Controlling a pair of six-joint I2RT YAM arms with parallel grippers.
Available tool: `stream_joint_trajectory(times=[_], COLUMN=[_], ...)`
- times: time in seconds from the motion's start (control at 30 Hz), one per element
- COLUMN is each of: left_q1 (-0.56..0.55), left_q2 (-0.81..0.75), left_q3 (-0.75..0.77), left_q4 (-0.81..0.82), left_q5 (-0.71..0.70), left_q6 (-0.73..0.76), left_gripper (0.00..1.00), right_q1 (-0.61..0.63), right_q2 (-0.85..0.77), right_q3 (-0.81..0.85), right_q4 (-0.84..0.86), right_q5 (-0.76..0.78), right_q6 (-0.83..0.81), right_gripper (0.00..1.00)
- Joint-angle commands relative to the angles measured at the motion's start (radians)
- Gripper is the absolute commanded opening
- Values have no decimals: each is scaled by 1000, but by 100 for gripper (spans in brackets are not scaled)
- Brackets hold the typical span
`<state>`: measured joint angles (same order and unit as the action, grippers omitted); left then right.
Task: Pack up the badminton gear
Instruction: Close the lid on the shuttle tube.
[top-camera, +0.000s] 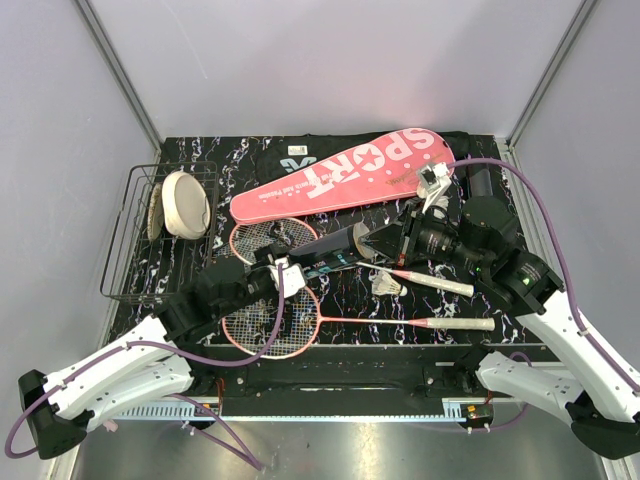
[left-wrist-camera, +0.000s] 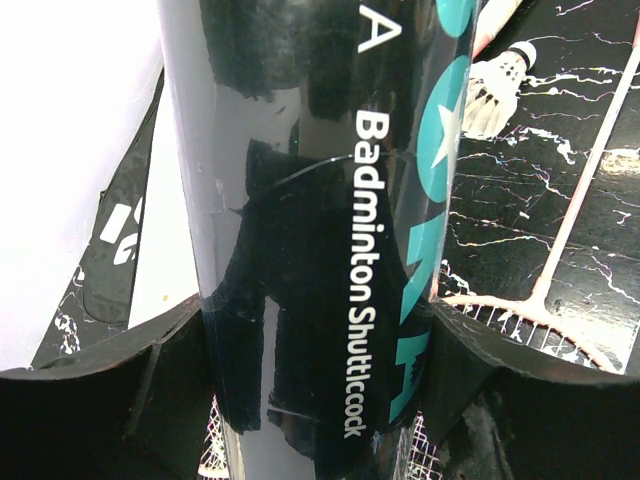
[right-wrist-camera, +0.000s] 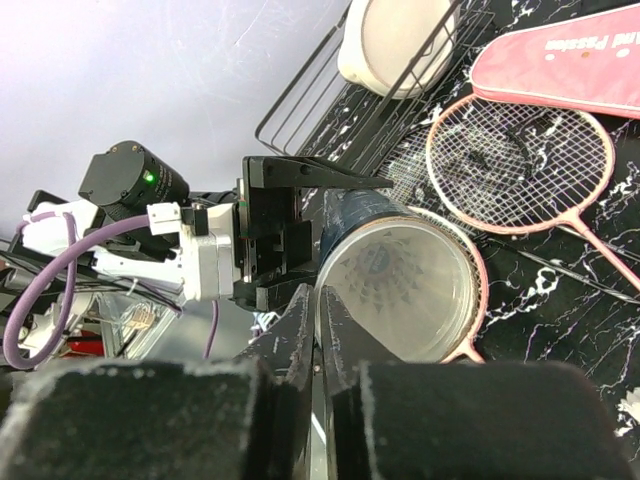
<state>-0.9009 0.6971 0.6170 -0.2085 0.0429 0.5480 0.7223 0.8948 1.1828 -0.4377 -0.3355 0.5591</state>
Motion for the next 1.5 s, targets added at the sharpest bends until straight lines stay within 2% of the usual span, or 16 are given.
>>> stream_joint_trajectory(times=[0.0,0.1,0.17,0.27,0.5,0.87,1.17,1.47], left_q1=[-4,-4,-4,-4,-4,-4,-4,-7], left_q2=[-4,2,13,24,38,30,-5,-64], left_q3=[53,58,66,70,75,75,53,20], left_q4=[100,93,83,75,66,81,109,139], left_q5=[18,0,-12,-25,-31,-21,20,40], left_q6=[-5,-2,-5,-2,-8,-6,-3,24], left_gripper=[0,0,0,0,0,0,0,0], right_q1=[11,12,11,12,12,12,12,12], right_q2=[-10,-33,-75,-82,-39,4,-26,-10], right_q3=[-5,9,27,66,43,-29,-57,-49], right_q4=[53,39,7,-68,-69,33,96,91], right_q5=[-27,-4,106,176,168,66,-6,-92], right_q6=[12,-17,-47,-108,-131,-55,36,64], right_gripper=[0,0,0,0,0,0,0,0])
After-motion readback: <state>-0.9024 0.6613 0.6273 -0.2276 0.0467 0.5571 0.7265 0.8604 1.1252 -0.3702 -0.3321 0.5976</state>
